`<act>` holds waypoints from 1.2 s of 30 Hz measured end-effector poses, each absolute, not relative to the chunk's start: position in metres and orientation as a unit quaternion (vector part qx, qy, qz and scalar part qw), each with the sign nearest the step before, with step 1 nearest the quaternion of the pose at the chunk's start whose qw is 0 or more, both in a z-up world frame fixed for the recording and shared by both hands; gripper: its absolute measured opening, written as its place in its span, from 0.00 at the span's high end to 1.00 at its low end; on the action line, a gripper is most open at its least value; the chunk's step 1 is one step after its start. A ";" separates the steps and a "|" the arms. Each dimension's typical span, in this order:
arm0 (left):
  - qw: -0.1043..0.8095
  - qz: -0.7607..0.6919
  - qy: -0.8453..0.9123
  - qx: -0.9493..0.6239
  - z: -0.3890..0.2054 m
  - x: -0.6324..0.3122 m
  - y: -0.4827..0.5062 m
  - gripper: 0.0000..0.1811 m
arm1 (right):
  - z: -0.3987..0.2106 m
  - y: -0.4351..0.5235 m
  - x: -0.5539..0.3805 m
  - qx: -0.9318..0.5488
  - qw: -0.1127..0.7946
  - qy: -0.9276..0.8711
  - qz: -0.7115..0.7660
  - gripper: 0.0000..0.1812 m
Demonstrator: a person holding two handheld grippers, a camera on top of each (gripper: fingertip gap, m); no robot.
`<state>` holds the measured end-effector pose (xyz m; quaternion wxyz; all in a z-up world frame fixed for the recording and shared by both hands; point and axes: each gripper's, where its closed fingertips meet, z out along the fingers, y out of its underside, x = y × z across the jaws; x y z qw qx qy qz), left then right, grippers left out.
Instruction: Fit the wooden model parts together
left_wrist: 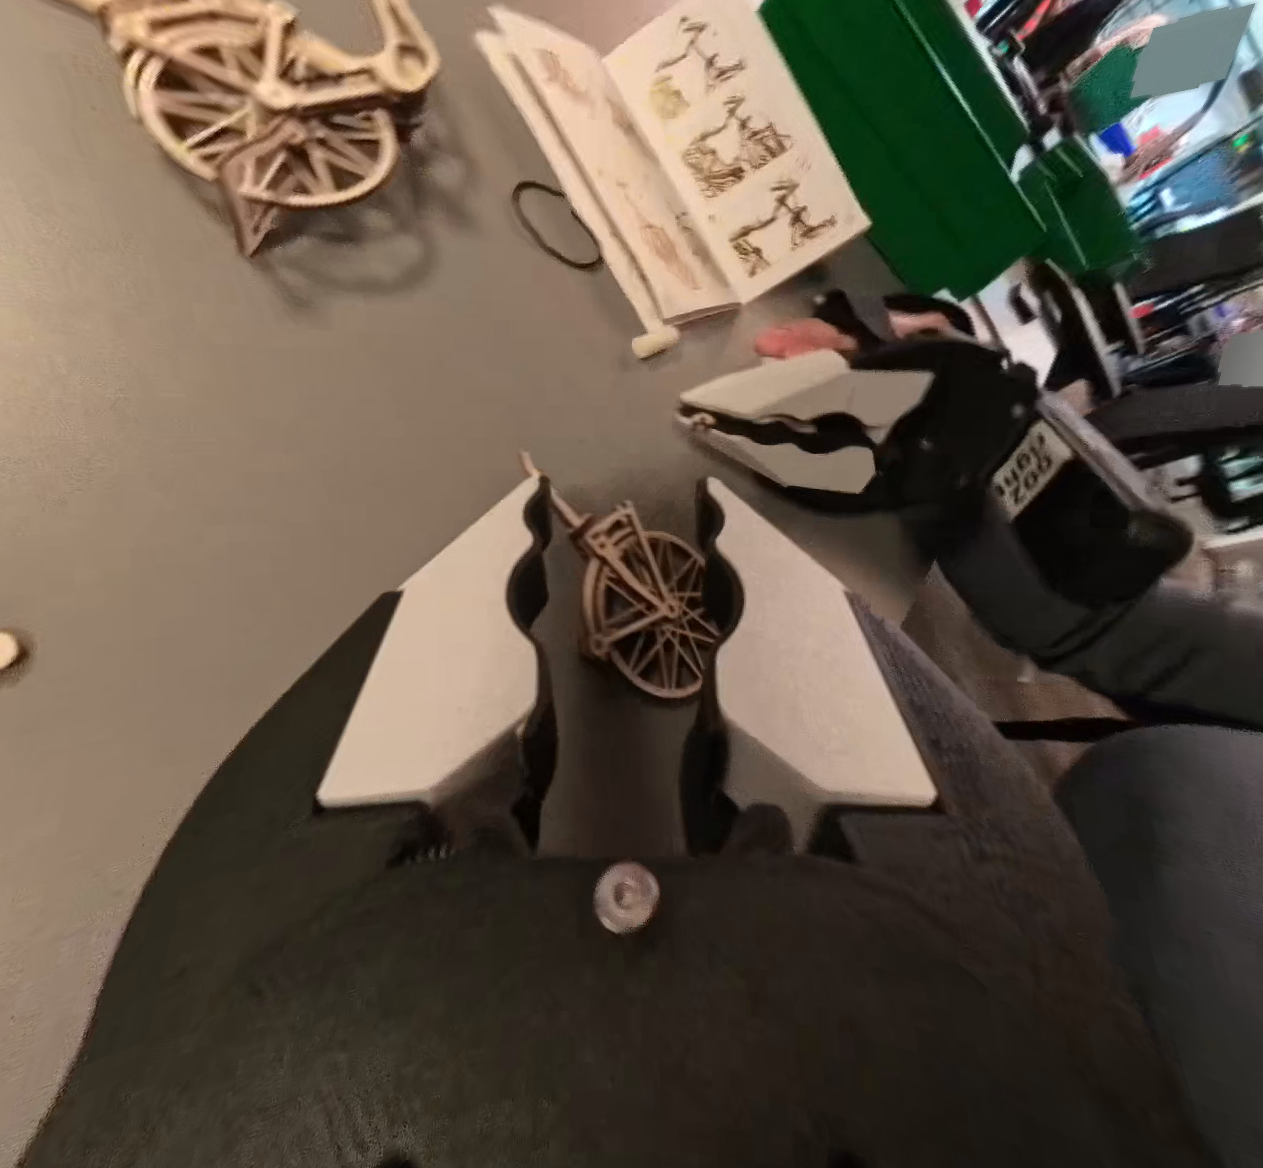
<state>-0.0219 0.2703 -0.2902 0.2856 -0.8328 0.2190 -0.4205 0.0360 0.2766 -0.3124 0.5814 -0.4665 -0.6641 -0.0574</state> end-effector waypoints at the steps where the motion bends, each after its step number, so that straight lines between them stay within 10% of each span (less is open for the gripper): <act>1: 0.258 -0.426 0.207 -0.842 -0.298 -0.025 0.277 0.77 | -0.312 0.277 0.036 -0.461 0.585 -0.664 -0.065 1.00; 22: 0.117 -0.281 0.317 -0.898 -0.344 0.012 0.270 0.99 | -0.309 0.279 0.035 -0.423 0.604 -0.660 -0.145 1.00; 36: 0.438 -0.455 0.327 -0.703 -0.237 0.052 0.304 0.99 | -0.290 0.300 0.057 -0.565 0.600 -0.565 -0.052 1.00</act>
